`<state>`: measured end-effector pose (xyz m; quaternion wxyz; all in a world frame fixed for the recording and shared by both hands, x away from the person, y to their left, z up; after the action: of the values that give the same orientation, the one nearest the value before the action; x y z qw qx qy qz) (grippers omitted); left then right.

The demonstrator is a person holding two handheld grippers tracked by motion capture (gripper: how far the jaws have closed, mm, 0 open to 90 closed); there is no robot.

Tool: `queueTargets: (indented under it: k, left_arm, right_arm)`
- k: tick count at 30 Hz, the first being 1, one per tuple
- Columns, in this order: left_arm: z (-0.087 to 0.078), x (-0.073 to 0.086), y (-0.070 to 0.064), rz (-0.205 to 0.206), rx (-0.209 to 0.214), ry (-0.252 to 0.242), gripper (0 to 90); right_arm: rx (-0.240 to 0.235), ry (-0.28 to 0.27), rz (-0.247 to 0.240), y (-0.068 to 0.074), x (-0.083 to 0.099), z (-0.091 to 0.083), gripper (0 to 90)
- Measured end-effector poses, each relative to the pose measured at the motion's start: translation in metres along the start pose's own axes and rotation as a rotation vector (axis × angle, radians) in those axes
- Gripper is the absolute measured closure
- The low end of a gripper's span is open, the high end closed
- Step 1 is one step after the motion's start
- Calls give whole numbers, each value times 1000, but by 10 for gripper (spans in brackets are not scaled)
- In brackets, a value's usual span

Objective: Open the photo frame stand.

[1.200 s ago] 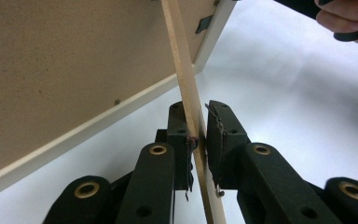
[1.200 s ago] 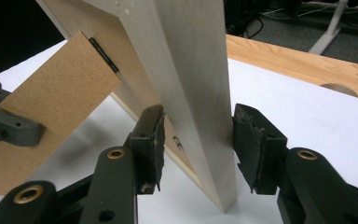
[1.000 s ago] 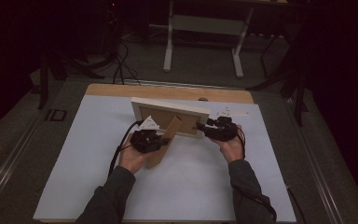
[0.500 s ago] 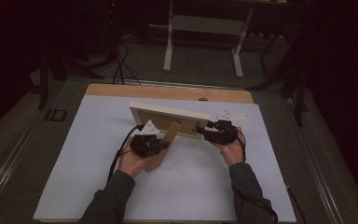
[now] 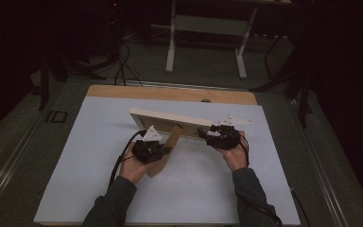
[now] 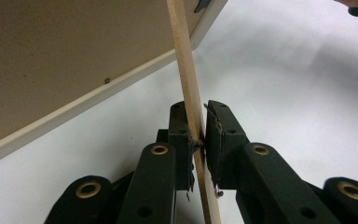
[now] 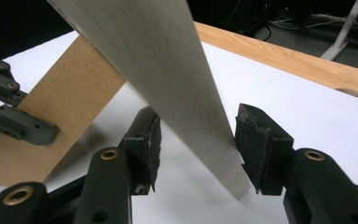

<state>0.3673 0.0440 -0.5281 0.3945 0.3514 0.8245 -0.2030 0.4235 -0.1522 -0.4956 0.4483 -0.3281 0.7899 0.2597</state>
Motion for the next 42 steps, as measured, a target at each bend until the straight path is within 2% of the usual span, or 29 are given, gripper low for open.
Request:
queueTargets:
  k: [19, 29, 42]
  left_arm:
    - [1, 6, -3, 1, -13, 4, 817]
    - [-2, 7, -5, 6, -13, 0, 764]
    - [-9, 3, -4, -22, -5, -30, 697]
  right_arm:
    - [-7, -2, -15, 4, 3, -1, 494]
    - [-14, -13, -5, 3, 4, -2, 485]
    - [-20, -8, -2, 2, 5, -6, 489]
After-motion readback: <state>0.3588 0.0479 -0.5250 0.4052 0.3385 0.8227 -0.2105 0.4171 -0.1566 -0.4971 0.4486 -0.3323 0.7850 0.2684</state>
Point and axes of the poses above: each handheld gripper's, and its own axes: z roughly forward along the jaws, x roughly out of its underside, y roughly to its left, the point moved 7 cm from there along z, roughly forward along the jaws, and after that the axes turned 3 degrees about -x, right-handed, at the moved point
